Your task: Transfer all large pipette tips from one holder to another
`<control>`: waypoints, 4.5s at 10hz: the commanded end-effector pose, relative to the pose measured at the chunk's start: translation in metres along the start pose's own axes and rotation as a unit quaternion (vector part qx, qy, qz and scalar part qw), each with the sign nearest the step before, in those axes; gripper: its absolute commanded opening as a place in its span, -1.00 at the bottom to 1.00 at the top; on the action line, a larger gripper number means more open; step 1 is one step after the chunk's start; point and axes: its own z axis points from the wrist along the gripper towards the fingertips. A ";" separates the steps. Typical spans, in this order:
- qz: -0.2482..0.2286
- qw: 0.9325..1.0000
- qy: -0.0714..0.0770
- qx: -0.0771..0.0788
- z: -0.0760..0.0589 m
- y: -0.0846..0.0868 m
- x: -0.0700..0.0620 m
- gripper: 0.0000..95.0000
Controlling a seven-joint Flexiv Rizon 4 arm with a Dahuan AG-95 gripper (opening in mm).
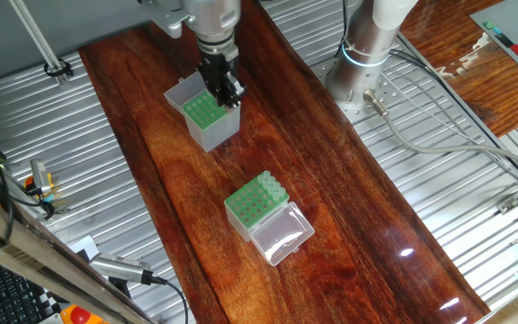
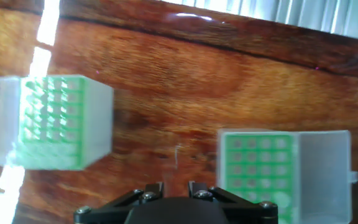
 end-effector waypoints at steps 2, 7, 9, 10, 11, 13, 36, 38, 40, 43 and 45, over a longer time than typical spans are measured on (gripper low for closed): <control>0.080 0.997 0.007 0.008 -0.001 -0.001 0.002 -0.60; 0.024 1.000 0.001 0.010 0.019 -0.081 0.024 -0.60; 0.017 1.000 0.002 0.007 0.023 -0.090 0.032 -0.60; 0.028 1.000 0.003 0.008 0.023 -0.090 0.032 -0.60; 0.028 1.000 0.003 0.008 0.023 -0.090 0.032 -0.60; 0.100 0.995 0.001 0.014 0.023 -0.090 0.032 -0.60; 0.135 0.991 0.001 0.020 0.072 -0.109 0.044 -0.60; 0.136 0.991 0.001 0.020 0.073 -0.109 0.045 -0.60; 0.135 0.991 0.000 0.020 0.074 -0.109 0.046 -0.60; 0.134 0.991 -0.001 0.022 0.076 -0.109 0.046 -0.60; 0.132 0.991 -0.001 0.022 0.076 -0.109 0.046 -1.00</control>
